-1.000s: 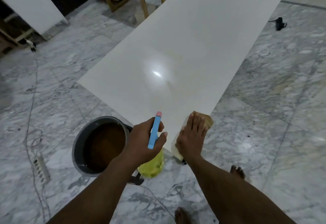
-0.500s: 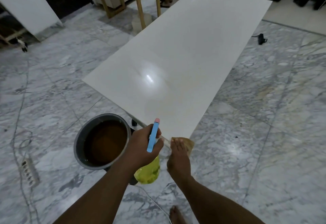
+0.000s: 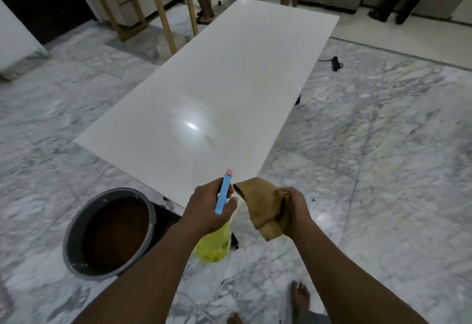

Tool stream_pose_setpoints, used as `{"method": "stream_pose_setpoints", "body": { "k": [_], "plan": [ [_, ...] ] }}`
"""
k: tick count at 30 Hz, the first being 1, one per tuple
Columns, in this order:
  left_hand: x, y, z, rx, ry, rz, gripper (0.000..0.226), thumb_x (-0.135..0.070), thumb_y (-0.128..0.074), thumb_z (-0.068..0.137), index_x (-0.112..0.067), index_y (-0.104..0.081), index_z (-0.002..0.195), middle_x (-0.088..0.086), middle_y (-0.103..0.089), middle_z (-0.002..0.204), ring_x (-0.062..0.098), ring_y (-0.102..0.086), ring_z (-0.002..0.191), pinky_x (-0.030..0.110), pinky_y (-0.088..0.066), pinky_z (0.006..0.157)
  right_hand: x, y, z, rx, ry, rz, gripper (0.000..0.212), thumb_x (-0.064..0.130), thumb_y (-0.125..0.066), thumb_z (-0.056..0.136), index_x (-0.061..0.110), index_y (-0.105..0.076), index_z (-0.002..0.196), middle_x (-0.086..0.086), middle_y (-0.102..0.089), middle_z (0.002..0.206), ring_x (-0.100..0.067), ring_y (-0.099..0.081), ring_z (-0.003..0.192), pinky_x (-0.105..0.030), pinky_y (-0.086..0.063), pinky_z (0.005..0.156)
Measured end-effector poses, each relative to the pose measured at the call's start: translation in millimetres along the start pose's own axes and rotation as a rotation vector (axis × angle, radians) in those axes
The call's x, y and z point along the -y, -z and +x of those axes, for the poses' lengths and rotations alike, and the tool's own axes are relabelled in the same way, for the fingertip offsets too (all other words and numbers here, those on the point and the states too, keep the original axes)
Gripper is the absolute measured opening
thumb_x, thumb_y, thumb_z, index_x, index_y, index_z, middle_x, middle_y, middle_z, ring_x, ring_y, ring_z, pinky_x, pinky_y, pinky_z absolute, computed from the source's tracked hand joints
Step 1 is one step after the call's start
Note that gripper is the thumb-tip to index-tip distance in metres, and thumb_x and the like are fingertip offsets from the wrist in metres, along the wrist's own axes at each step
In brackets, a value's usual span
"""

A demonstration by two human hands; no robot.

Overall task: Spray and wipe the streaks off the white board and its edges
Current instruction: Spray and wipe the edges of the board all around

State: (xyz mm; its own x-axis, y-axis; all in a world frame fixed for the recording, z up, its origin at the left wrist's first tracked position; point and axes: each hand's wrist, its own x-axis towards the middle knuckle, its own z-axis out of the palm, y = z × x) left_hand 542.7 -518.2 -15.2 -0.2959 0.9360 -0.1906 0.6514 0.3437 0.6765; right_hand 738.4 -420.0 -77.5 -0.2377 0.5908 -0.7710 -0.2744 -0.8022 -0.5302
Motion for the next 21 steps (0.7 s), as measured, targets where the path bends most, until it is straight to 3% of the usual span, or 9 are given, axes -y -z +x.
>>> {"method": "stream_pose_setpoints", "body": {
  "k": [4, 7, 10, 13, 15, 18, 21],
  "plan": [
    [-28.4, -8.8, 22.4, 0.090, -0.029, -0.033, 0.013, -0.032, -0.072, 0.089, -0.024, -0.063, 0.091, -0.004, -0.070, 0.084, 0.022, -0.065, 0.075, 0.030, -0.046, 0.065, 62.0, 22.8, 0.3, 0.069, 0.089, 0.327, 0.038, 0.033, -0.048, 0.094, 0.009, -0.071, 0.076, -0.010, -0.069, 0.076, -0.027, -0.067, 0.069, -0.034, -0.052, 0.070],
    [-59.7, -21.5, 48.8, 0.202, -0.079, 0.004, 0.016, -0.038, -0.068, 0.086, -0.025, -0.064, 0.094, -0.005, -0.071, 0.088, 0.018, -0.065, 0.077, 0.027, -0.048, 0.067, 95.3, 38.8, 8.9, 0.126, 0.079, 0.429, 0.037, 0.032, -0.048, 0.094, 0.005, -0.070, 0.083, -0.014, -0.071, 0.080, -0.031, -0.071, 0.074, -0.038, -0.059, 0.071],
    [-93.6, -39.9, 85.9, 0.300, -0.119, 0.064, 0.012, -0.031, -0.072, 0.091, -0.025, -0.064, 0.097, -0.003, -0.072, 0.093, 0.015, -0.066, 0.080, 0.027, -0.052, 0.070, 132.1, 45.5, 18.6, 0.189, 0.045, 0.442, 0.032, 0.027, -0.053, 0.085, 0.002, -0.070, 0.090, -0.020, -0.071, 0.089, -0.036, -0.070, 0.080, -0.048, -0.061, 0.070],
    [-138.5, -58.8, 131.3, 0.323, -0.144, 0.101, 0.019, -0.037, -0.069, 0.087, -0.022, -0.065, 0.099, -0.002, -0.073, 0.095, 0.021, -0.070, 0.087, 0.040, -0.058, 0.078, 183.1, 54.8, 44.7, 0.212, 0.035, 0.403, 0.043, 0.031, -0.055, 0.079, -0.002, -0.069, 0.103, -0.025, -0.069, 0.102, -0.040, -0.068, 0.091, -0.055, -0.058, 0.078],
    [-178.8, -77.6, 184.1, 0.321, -0.166, 0.136, 0.020, -0.039, -0.066, 0.086, -0.022, -0.063, 0.096, -0.001, -0.072, 0.092, 0.024, -0.069, 0.085, 0.044, -0.057, 0.078, 241.7, 65.5, 71.5, 0.240, 0.031, 0.359, 0.049, 0.035, -0.056, 0.082, -0.002, -0.066, 0.112, -0.026, -0.067, 0.109, -0.041, -0.065, 0.098, -0.051, -0.056, 0.085],
    [-225.3, -89.9, 233.9, 0.348, -0.192, 0.178, 0.018, -0.039, -0.066, 0.086, -0.023, -0.060, 0.092, 0.000, -0.071, 0.088, 0.025, -0.068, 0.081, 0.046, -0.056, 0.075, 303.4, 76.8, 96.1, 0.245, 0.042, 0.349, 0.050, 0.041, -0.054, 0.088, -0.001, -0.069, 0.110, -0.025, -0.068, 0.106, -0.040, -0.065, 0.096, -0.047, -0.051, 0.090],
    [-272.5, -108.9, 284.9, 0.376, -0.216, 0.200, 0.017, -0.037, -0.068, 0.086, -0.023, -0.060, 0.094, 0.000, -0.071, 0.093, 0.025, -0.068, 0.084, 0.044, -0.057, 0.077, 368.6, 87.8, 117.0, 0.357, 0.035, 0.349, 0.053, 0.044, -0.052, 0.089, -0.002, -0.068, 0.110, -0.024, -0.069, 0.103, -0.038, -0.068, 0.091, -0.045, -0.056, 0.085]
  ]
}}
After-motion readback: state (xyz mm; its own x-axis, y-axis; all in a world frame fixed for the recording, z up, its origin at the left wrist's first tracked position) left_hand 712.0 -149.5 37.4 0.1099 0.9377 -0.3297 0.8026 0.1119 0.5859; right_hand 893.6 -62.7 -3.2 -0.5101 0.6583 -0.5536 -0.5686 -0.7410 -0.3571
